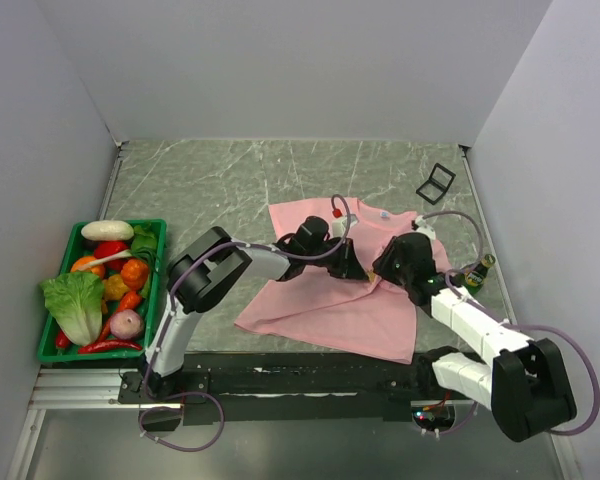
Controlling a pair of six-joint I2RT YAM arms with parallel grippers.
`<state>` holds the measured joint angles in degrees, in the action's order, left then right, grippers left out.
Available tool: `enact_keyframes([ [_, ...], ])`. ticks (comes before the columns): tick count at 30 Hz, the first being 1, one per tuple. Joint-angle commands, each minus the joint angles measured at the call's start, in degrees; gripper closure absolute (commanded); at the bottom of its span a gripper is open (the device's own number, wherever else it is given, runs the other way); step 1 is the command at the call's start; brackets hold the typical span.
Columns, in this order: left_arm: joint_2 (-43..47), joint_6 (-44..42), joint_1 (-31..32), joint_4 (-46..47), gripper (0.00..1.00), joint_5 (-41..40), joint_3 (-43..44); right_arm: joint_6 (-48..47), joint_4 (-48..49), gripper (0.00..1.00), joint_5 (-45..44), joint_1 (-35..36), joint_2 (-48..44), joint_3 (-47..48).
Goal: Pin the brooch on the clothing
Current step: Close the brooch on the flattened clothing, then pin the brooch onto the flattened clothing.
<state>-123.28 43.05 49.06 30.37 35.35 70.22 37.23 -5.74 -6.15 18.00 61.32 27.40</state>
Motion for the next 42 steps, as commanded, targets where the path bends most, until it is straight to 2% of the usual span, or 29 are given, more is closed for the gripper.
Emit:
enact_keyframes([
  [1,-1.16,2.39,0.69,8.04,0.99,9.55,3.08,-0.41,0.2,0.49,8.69,-5.95,-4.18,-1.21],
  [4,-2.48,2.83,0.6,8.39,0.99,10.26,4.05,-1.37,-0.41,0.44,13.79,-9.63,-6.56,-1.21],
  [10,-3.28,4.59,-0.19,10.06,0.99,10.17,4.32,-1.29,-3.05,0.41,18.36,-14.12,-11.82,-2.61],
  [17,-4.16,5.29,-0.63,10.06,0.99,10.61,4.84,-0.76,-8.76,0.41,18.19,-17.29,-19.91,-3.84],
  [19,-4.33,5.47,-0.89,10.5,0.99,10.96,4.76,-0.5,-9.82,0.4,19.85,-20.1,-22.28,-4.89],
  [24,-4.6,6.52,-1.33,12.6,0.99,11.58,4.4,0.03,-9.56,0.4,23.9,-21.95,-21.68,-7.0],
  [31,-5.12,7.05,-1.6,13.4,0.99,12.28,4.84,1.61,-0.51,0.4,31.72,-22.92,-16.15,-9.47],
  [34,-5.21,6.96,-1.51,13.05,0.99,12.11,5.19,2.49,2.48,0.4,33.39,-23.1,-17.28,-11.05],
  [42,-5.13,7.14,-1.86,13.31,0.99,12.28,5.02,2.84,0.29,0.41,31.11,-24.23,-20.53,-12.45],
])
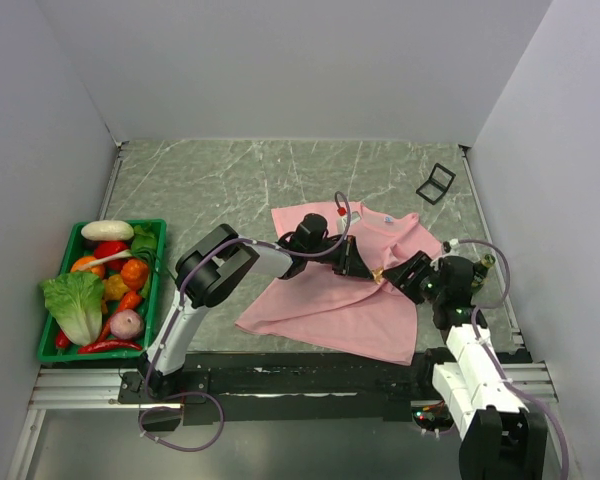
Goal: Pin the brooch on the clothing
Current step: Pin the brooch onto the flattened clothing.
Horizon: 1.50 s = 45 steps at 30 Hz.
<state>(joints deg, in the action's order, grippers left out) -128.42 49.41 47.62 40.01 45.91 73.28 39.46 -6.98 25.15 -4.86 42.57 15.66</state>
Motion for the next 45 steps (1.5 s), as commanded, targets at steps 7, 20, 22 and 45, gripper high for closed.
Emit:
enact_keyframes([
  [7,0.19,0.95,-0.42,3.94,0.99,1.99,1.78,0.09,0.82,0.41,0.69,-3.84,-3.46,-0.72],
  [20,0.01,1.57,-0.42,4.38,0.99,1.81,1.96,1.06,6.72,0.41,4.3,-4.28,1.29,-1.86],
  [22,0.01,1.31,-0.51,4.11,0.99,1.81,2.22,1.4,8.74,0.41,4.38,-4.28,1.2,-2.39],
  [45,0.36,-0.63,0.64,1.91,0.99,1.9,2.93,1.05,17.44,0.42,5.18,-4.28,8.85,-4.5],
])
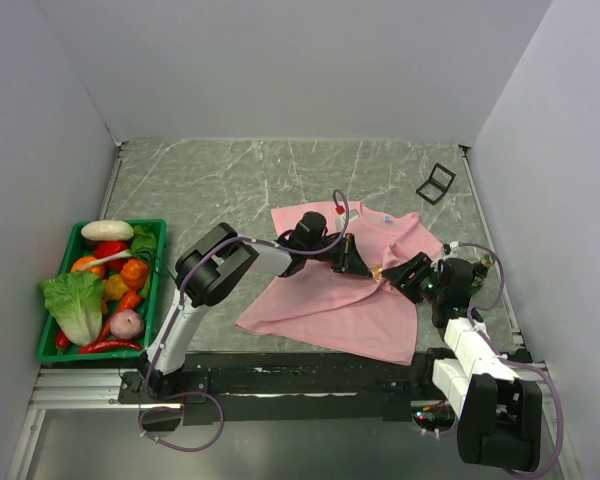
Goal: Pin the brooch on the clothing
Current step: Pin the brooch onto the flattened clothing.
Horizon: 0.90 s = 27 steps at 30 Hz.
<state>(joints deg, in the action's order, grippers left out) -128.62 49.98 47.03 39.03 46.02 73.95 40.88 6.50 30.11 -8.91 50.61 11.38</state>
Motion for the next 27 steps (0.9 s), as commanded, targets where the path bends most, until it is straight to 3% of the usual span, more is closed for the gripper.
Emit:
enact_keyframes([
  [1,0.65,-1.2,1.23,2.99,0.99,1.79,2.25,-0.28,3.96,0.42,0.13,-0.23,0.72,-0.13],
  [27,0.82,-0.67,1.84,3.86,0.99,0.74,2.34,1.92,6.15,0.42,0.39,-0.23,0.54,-2.32],
])
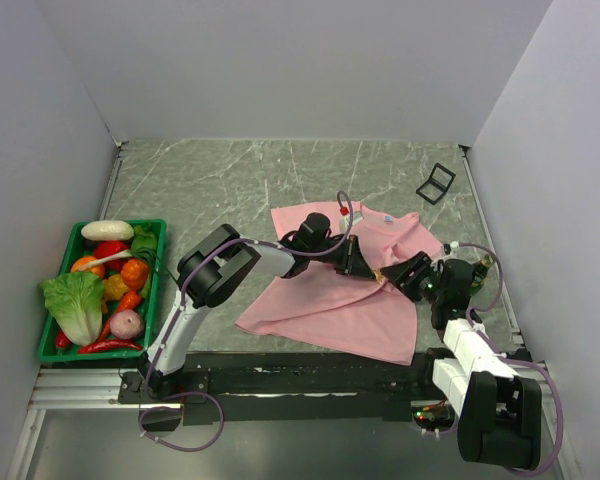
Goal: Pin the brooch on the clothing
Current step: Pin the brooch onto the flattened clothing.
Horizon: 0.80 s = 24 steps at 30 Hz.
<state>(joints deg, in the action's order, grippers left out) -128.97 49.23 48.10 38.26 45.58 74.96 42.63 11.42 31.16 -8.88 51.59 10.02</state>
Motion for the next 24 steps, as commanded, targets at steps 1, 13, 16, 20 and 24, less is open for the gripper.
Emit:
enact_keyframes([
  [1,1.17,0.16,0.77,4.72,0.99,1.26,1.33,0.34,1.32,0.41,-0.49,-0.17,-0.44,-1.32],
  [13,-0.14,1.57,0.68,7.18,0.99,2.67,1.77,1.58,2.64,0.43,1.71,-0.17,-1.58,-2.55],
  [16,-0.85,2.53,0.6,8.23,0.99,3.02,2.12,1.49,1.85,0.43,1.71,-0.17,-2.02,-2.38],
  [20,-1.64,3.58,0.51,8.93,0.99,3.2,2.56,1.4,1.5,0.43,2.06,-0.26,-3.95,-2.81],
  [24,-3.39,5.87,0.07,11.92,0.99,3.99,2.21,0.7,0.18,0.43,1.98,-0.26,-4.92,-1.76],
])
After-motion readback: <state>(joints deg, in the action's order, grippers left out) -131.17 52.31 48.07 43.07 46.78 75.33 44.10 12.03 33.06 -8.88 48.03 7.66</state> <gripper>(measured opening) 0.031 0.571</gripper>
